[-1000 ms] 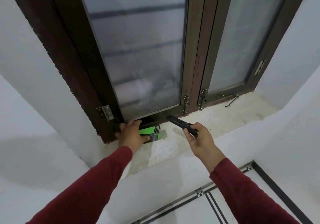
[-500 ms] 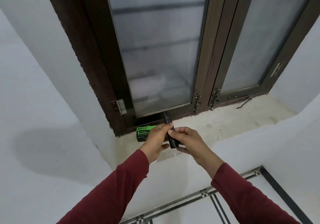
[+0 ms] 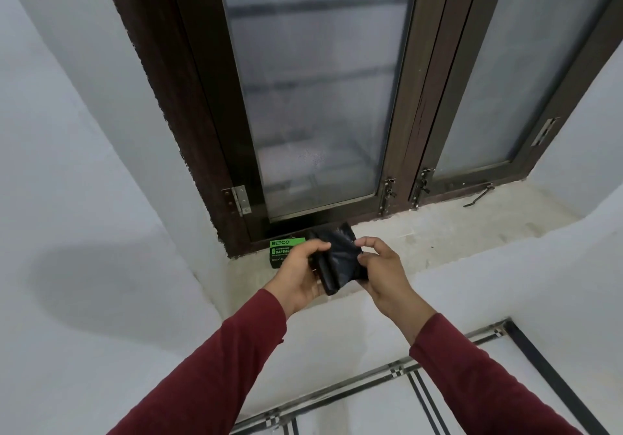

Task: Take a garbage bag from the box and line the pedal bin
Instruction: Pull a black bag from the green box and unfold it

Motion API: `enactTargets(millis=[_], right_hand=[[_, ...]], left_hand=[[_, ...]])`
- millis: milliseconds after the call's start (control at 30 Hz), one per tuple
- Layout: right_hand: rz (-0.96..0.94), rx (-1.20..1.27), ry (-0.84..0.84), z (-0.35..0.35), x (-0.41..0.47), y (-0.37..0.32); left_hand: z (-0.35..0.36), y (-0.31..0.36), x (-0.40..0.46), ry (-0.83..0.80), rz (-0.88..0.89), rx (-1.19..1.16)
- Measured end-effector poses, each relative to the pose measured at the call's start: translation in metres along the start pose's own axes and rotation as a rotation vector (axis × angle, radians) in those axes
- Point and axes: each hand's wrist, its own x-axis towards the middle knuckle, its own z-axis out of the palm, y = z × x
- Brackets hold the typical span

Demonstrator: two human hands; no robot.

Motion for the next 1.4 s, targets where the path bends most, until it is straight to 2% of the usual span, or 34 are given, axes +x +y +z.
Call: enactTargets(millis=[100, 200, 267, 467, 733, 800, 867, 1000, 1167, 1400], right_hand=[[0.051, -0.037, 0.067, -0.001, -0.003, -0.005], [0.021, -0.304, 0.102, -0.003, -0.005, -0.006], [-0.048, -0.392, 0.157, -0.005, -0.004, -0.003], [-0.142, -0.409, 0.08, -0.013, 0.004, -0.005], [-0.017, -0.253, 0.182, -0.011, 0.004, -0.011], [-0.005, -0.269, 0.133, -0.012, 0.003, -0.012], [-0.056, -0.368, 0.091, -0.014, 0.002, -0.012], [-0.223, -0.525, 0.137, -0.018, 0.003, -0.007], [-0.258, -0.754, 0.06, -0.021, 0.004, -0.008], [-0.306, -0.517, 0.058, -0.014, -0.001, -0.011]], left_hand=[[-0.002, 0.0, 0.001, -0.011, -0.024, 0.04], [-0.005, 0.003, 0.001, -0.034, -0.008, 0.012], [-0.006, 0.007, 0.001, -0.044, -0.009, 0.023], [-0.01, 0.012, -0.001, -0.044, -0.021, 0.078], [-0.012, 0.014, -0.002, -0.015, -0.02, 0.118], [-0.011, 0.013, -0.002, -0.013, -0.012, 0.122], [-0.01, 0.013, -0.001, -0.022, -0.004, 0.112], [-0.009, 0.012, -0.003, -0.048, -0.024, 0.097], [-0.006, 0.011, -0.004, -0.055, -0.001, 0.083], [-0.006, 0.006, -0.001, -0.05, -0.039, 0.125]])
